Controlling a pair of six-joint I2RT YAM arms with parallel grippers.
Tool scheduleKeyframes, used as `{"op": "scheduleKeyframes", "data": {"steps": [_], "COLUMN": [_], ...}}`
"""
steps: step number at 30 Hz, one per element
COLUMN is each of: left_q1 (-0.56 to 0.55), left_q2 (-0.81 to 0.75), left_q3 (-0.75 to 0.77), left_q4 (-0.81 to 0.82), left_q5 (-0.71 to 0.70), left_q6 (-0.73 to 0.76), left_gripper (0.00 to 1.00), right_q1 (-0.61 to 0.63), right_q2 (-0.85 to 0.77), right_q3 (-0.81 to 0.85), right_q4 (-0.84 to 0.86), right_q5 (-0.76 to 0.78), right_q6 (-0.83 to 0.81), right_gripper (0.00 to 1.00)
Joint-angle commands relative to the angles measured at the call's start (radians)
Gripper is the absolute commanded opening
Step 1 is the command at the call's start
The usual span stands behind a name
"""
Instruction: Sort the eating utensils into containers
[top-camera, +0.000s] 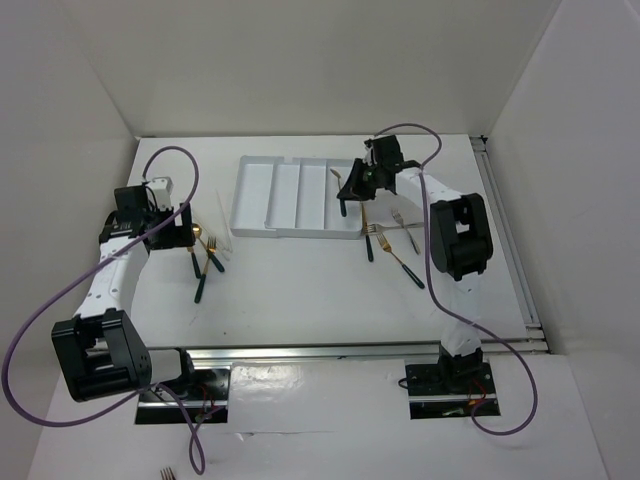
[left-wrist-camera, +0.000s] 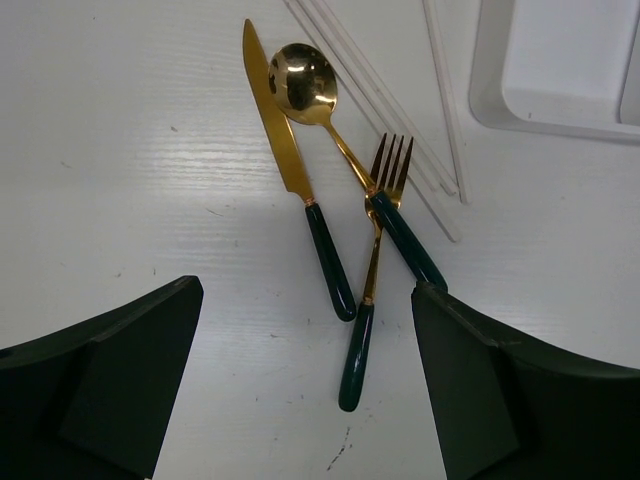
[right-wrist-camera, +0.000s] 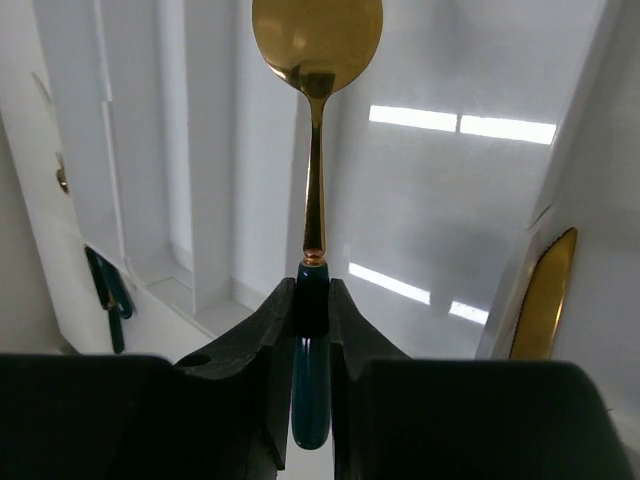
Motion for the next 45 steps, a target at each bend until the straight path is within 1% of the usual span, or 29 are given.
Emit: {"op": "scheduleKeyframes", "data": {"steps": [1, 2, 3, 5, 6, 8, 10, 11, 12, 15, 16, 17, 18, 19, 21, 22, 24, 25, 27, 30, 34, 40, 45], "left_q1": [0.003, 0.003, 0.003, 0.003, 0.003, 0.003, 0.003, 0.003, 0.003, 0.003, 0.003, -0.006, -0.007, -0.007, -0.016, -0.016, -0.042, -0.042, -0.069, -0.106, -0.131, -0.149, -0.158], "left_q2": [-0.034, -0.034, -0.034, -0.044, -0.044, -0.044, -0.054, -0.054, -0.064, -0.074, -0.086, -0.097, -0.097, -0.097, -0.084, -0.071, -0.006, 0.021, 0.080, 0.130, 0.226, 0.372, 0.467], "left_q3": [0.039, 0.039, 0.039, 0.039, 0.039, 0.039, 0.039, 0.030, 0.030, -0.018, -0.031, -0.065, -0.065, -0.056, -0.056, -0.056, -0.021, -0.010, 0.008, 0.020, 0.059, 0.155, 0.229], "left_q4": [-0.012, -0.012, -0.012, -0.012, -0.012, -0.012, -0.023, -0.023, -0.023, -0.069, -0.080, -0.092, -0.092, -0.092, -0.092, -0.101, -0.141, -0.141, -0.152, -0.141, -0.141, -0.150, -0.150], "left_q5": [-0.017, -0.017, -0.017, -0.017, -0.017, -0.002, 0.029, 0.041, 0.050, 0.096, 0.096, 0.096, 0.074, 0.073, 0.092, 0.102, 0.121, 0.135, 0.173, 0.199, 0.216, 0.207, 0.179], "left_q6": [-0.009, -0.009, -0.009, -0.009, -0.009, -0.009, 0.000, 0.011, 0.011, 0.035, 0.035, 0.035, 0.016, 0.028, 0.028, 0.028, 0.009, -0.006, -0.040, -0.090, -0.136, -0.208, -0.244], "left_gripper": [1.00, 1.00, 1.00, 1.00, 1.00, 1.00, 1.00, 1.00, 1.00, 1.00, 1.00, 1.00, 0.96, 0.91, 0.83, 0.76, 0.66, 0.64, 0.55, 0.55, 0.62, 0.62, 0.57], "right_q1": [0.005, 0.005, 0.005, 0.005, 0.005, 0.005, 0.005, 0.005, 0.005, 0.005, 0.005, 0.005, 0.005, 0.005, -0.004, -0.013, -0.013, -0.025, -0.026, -0.026, -0.035, -0.044, -0.065], "right_q2": [0.031, 0.031, 0.031, 0.031, 0.022, -0.005, -0.060, -0.085, -0.144, -0.247, -0.310, -0.340, -0.366, -0.415, -0.452, -0.481, -0.499, -0.508, -0.519, -0.519, -0.510, -0.501, -0.480], "right_q3": [0.051, 0.051, 0.051, 0.040, 0.040, 0.031, 0.021, 0.007, -0.010, -0.113, -0.140, -0.195, -0.222, -0.248, -0.315, -0.334, -0.371, -0.380, -0.389, -0.389, -0.369, -0.360, -0.351], "right_q4": [0.016, 0.016, 0.016, 0.025, 0.025, 0.025, 0.025, 0.025, 0.025, 0.053, 0.063, 0.081, 0.091, 0.091, 0.115, 0.115, 0.115, 0.115, 0.115, 0.115, 0.106, 0.095, 0.086], "right_q5": [0.022, 0.022, 0.035, 0.048, 0.049, 0.049, 0.049, 0.049, 0.049, 0.059, 0.068, 0.085, 0.097, 0.111, 0.133, 0.133, 0.147, 0.147, 0.147, 0.137, 0.137, 0.128, 0.118], "right_q6": [-0.028, -0.038, -0.047, -0.073, -0.085, -0.127, -0.177, -0.203, -0.246, -0.311, -0.352, -0.375, -0.392, -0.424, -0.449, -0.464, -0.464, -0.464, -0.464, -0.464, -0.464, -0.455, -0.455], "right_gripper": [0.20, 0.23, 0.29, 0.43, 0.49, 0.50, 0.54, 0.57, 0.61, 0.65, 0.65, 0.65, 0.65, 0.65, 0.65, 0.65, 0.65, 0.65, 0.65, 0.65, 0.65, 0.65, 0.64]}}
